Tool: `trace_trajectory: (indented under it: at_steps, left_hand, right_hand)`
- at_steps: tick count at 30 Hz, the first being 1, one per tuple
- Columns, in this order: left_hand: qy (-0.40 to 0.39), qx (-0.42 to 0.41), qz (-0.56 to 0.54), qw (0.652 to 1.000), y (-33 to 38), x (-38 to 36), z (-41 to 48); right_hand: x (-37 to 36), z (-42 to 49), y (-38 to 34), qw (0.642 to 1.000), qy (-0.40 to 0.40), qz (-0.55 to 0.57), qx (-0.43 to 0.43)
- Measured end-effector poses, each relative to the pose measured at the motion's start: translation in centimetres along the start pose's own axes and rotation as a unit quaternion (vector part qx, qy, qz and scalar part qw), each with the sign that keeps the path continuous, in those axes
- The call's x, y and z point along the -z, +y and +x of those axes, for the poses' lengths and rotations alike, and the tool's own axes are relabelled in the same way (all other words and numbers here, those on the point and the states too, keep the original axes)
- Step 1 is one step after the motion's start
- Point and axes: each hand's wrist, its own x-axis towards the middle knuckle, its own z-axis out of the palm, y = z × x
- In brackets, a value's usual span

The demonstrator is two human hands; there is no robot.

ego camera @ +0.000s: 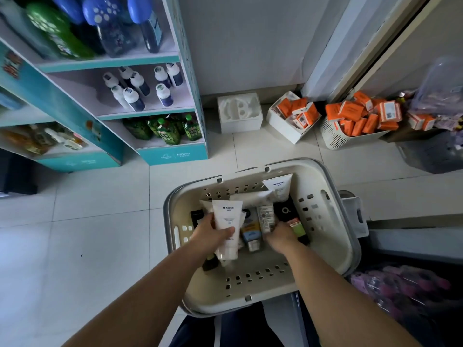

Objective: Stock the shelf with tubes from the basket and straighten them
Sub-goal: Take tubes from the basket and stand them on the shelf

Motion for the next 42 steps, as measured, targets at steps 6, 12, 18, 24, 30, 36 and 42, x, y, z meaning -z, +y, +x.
trace_trajectory:
  at_steps: [6, 12, 18, 24, 30, 36, 42]
  left_hand:
    - [0.008, 0.018, -0.023, 1.0, -0.7, 0.5, -0.1]
    - [-0.025, 0.02, 0.029, 0.999, -1.2, -0.1, 0.1]
    - [-0.057, -0.002, 0.188, 0.98, -2.7, -2.5, -0.4]
    - [-0.058, -0.007, 0.26, 0.964, -3.2, -2.4, -0.4]
    - [-0.177, -0.055, 0.324, 0.928, -3.0, -2.0, -0.9]
    - [-0.149, -0.045, 0.144, 0.977, -3.4, -2.8, -1.7]
    - [0.125, 0.102, 0.002, 0.987, -2.7, -2.9, -1.7]
  right_hand:
    - [-0.7, 0.9, -0.8, 0.999, -0.022, -0.037, -0.032]
    - [1.0, 0.7, 0.2, 0.966, -0.107, -0.22, -0.086]
    - [1.4, -0.7, -2.9, 0.962, 0.103, -0.25, 0.028]
    - [-1.1, -0.5, -5.8, 0.943, 0.022, -0.231, 0.238]
    - [-2.2, 0.1, -5.3, 0.984, -0.032, -0.086, 0.152]
    - [0.2, 0.7, -2.1, 0.99, 0.137, 0.005, 0.028]
    - [-0.4, 0.8, -0.6, 0.99, 0.09, -0.084, -0.063]
